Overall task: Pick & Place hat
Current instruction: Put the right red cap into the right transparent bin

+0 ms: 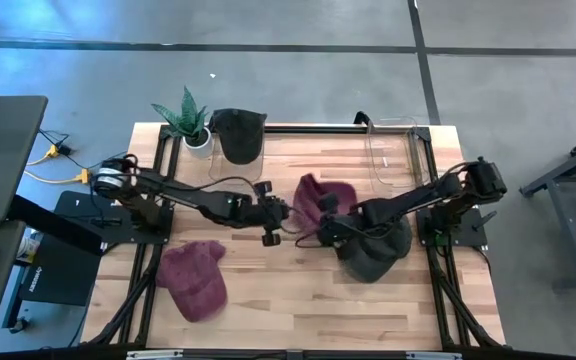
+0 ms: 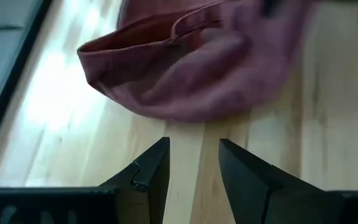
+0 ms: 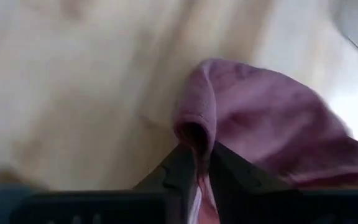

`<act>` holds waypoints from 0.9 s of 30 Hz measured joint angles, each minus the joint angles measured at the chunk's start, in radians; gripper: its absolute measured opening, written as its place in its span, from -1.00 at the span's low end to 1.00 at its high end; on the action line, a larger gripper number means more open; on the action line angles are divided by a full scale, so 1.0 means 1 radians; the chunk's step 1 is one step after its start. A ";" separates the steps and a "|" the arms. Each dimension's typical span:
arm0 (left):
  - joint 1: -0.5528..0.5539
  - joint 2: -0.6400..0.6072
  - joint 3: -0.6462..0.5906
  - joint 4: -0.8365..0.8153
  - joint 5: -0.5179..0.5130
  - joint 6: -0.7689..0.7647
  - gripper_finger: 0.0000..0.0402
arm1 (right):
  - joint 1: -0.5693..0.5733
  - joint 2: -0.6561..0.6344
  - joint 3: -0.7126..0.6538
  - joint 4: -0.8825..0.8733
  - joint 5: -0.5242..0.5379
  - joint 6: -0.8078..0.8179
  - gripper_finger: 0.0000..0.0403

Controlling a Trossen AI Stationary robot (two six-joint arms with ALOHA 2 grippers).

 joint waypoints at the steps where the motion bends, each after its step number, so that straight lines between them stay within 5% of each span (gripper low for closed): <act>1: -0.010 -0.004 0.000 -0.001 -0.015 -0.005 -0.35 | 0.001 -0.022 0.000 -0.033 0.031 0.018 -0.71; 6: -0.040 -0.034 0.000 -0.068 -0.081 -0.039 -0.35 | 0.003 -0.150 0.000 -0.101 0.006 0.224 -0.33; 13: -0.037 -0.032 0.000 -0.125 -0.081 -0.098 -0.35 | 0.033 -0.109 0.002 0.152 -0.103 0.456 0.15; 20: -0.041 -0.060 -0.002 -0.410 -0.079 -0.263 -0.35 | 0.015 0.129 0.063 0.231 -0.051 0.523 0.19; 27: -0.051 -0.060 0.000 -0.498 -0.116 -0.369 -0.35 | -0.041 0.377 0.292 -0.065 0.180 0.566 0.19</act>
